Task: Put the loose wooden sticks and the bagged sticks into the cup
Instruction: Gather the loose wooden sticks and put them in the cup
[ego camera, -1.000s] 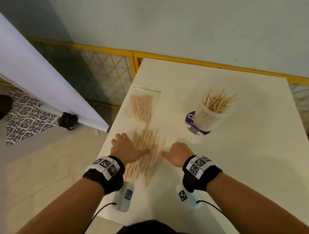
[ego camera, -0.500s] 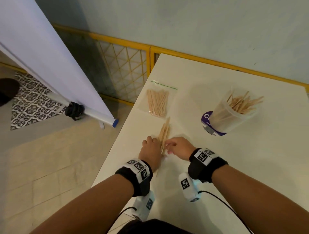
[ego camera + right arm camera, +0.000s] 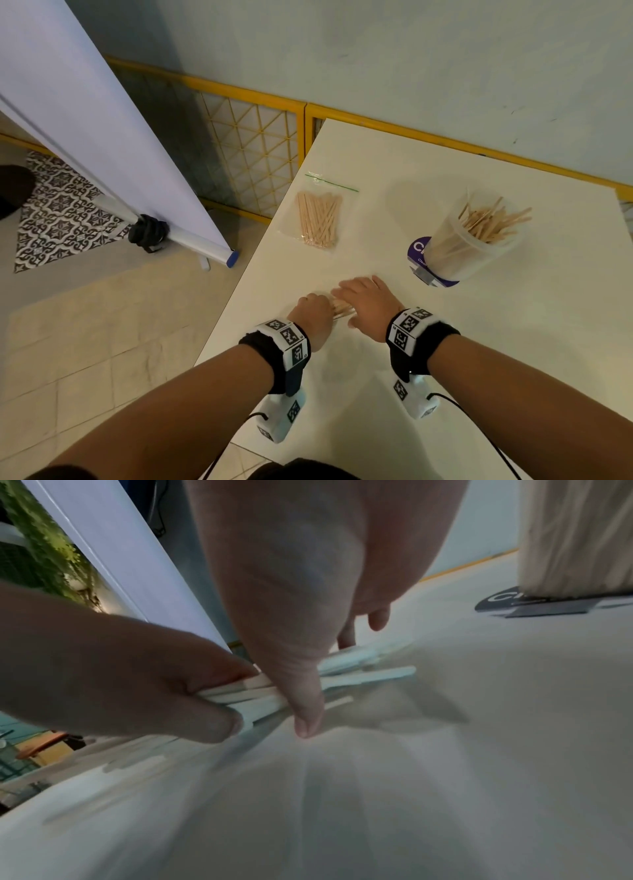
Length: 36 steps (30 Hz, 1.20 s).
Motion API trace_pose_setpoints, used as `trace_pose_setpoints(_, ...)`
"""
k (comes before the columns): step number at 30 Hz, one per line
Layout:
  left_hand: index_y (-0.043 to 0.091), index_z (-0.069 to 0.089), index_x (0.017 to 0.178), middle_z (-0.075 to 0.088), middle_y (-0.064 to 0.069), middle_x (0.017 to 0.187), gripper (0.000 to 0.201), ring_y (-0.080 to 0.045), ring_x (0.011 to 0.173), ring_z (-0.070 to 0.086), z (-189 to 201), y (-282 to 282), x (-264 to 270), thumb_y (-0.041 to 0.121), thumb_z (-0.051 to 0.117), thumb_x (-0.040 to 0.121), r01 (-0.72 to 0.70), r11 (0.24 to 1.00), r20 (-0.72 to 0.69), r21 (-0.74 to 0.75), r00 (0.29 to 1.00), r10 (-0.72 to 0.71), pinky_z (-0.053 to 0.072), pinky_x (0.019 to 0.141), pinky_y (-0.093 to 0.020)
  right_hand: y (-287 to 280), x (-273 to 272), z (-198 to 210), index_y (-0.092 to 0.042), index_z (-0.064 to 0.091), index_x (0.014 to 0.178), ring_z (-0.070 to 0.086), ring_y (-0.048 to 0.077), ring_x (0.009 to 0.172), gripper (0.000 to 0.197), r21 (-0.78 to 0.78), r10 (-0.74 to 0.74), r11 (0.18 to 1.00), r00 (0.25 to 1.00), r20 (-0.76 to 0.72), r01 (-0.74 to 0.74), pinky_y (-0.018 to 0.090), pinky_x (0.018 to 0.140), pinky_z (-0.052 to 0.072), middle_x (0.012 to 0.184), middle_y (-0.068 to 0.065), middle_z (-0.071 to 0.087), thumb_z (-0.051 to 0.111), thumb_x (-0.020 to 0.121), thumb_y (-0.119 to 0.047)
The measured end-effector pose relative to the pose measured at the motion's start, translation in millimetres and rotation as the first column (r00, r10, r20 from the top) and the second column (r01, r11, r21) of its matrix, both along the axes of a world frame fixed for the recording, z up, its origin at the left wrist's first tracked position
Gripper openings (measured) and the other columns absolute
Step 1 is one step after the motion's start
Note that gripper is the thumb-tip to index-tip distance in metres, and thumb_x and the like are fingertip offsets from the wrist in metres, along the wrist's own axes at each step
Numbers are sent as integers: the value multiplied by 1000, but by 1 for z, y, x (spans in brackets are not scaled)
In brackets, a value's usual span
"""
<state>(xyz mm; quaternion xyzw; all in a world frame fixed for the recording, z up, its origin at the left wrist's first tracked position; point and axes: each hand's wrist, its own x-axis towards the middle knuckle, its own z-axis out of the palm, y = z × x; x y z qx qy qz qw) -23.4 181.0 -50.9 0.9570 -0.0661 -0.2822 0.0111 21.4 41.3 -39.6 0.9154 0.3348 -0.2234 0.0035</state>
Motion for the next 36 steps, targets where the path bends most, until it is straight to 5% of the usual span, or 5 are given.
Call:
trace_pose_setpoints(11, 3, 46, 115, 57, -10, 98, 29, -25, 86, 57, 29, 20, 14, 25, 49, 96, -250, 831, -228, -496, 961, 153, 41, 72, -34, 3, 35, 37, -15, 51, 118, 50, 28, 108, 24, -76, 287, 957, 954, 90, -281, 38, 91, 35, 119, 7, 54, 43, 95, -17)
trace_pose_setpoints(24, 10, 43, 86, 34, 0, 60, 29, -11, 52, 35, 70, 26, 22, 34, 49, 100, -381, 126, -303, -916, 863, 403, 36, 61, -28, 11, 43, 114, -30, 39, 138, 18, 24, 143, 76, 352, -18, 902, 793, 609, -250, 50, 115, -2, 147, -2, 42, 64, 69, -13)
trace_pose_setpoints(28, 8, 50, 92, 38, -4, 67, 31, -14, 60, 40, 105, 24, 39, 39, 48, 96, -257, -4, -227, -966, 847, 480, 40, 67, -29, -12, 21, 92, -18, 42, 134, 38, 19, 130, 48, 827, -470, 499, 883, 6, 260, 35, 109, 31, 141, 3, 43, 53, 88, -26)
trace_pose_setpoints(31, 15, 45, 77, 38, -5, 64, 29, -21, 63, 40, 133, 7, 54, 33, 46, 100, -128, -73, -147, -989, 870, 470, 41, 70, -30, -11, 15, 76, -13, 56, 110, 65, 20, 85, 36, 483, -311, 105, 490, -815, 869, 34, 80, 49, 110, 13, 62, 30, 101, -38)
trace_pose_setpoints(36, 3, 48, 79, 47, -12, 69, 32, -13, 64, 48, 140, -31, 57, 28, 48, 100, -39, 0, -36, -999, 926, 376, 44, 65, -17, -6, 10, 78, -10, 51, 126, 70, 31, 90, 46, 248, -68, 86, 255, -965, 965, 40, 79, 57, 114, 22, 65, 32, 99, -43)
